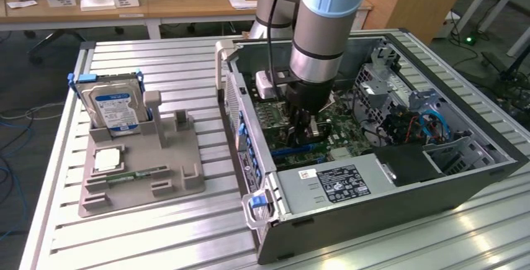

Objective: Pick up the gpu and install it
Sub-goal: 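Insert the gpu into the slot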

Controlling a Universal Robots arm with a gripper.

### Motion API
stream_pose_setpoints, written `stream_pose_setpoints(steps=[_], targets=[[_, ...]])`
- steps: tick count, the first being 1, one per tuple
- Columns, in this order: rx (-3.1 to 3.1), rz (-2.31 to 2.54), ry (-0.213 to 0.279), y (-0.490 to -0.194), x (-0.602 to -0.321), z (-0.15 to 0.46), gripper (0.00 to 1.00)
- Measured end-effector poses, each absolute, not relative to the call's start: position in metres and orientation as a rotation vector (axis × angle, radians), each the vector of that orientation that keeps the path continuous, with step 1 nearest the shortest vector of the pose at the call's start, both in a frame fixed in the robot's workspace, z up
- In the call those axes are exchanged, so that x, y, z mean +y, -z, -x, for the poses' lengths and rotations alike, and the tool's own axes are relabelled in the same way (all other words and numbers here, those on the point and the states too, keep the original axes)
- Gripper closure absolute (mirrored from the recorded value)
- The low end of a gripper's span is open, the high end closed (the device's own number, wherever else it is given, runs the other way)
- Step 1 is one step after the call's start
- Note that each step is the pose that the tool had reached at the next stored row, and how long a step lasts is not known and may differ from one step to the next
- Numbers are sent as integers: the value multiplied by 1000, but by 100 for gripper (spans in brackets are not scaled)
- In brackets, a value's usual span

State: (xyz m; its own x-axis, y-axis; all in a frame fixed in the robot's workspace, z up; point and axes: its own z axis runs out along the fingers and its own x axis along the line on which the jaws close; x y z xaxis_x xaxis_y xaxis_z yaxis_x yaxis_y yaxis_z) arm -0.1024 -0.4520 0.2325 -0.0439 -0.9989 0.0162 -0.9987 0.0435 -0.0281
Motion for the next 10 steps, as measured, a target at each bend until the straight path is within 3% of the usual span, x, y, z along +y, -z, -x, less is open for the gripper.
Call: stream_pose_setpoints(steps=[10], targets=[[2264, 2167, 49, -229, -452, 103, 72]])
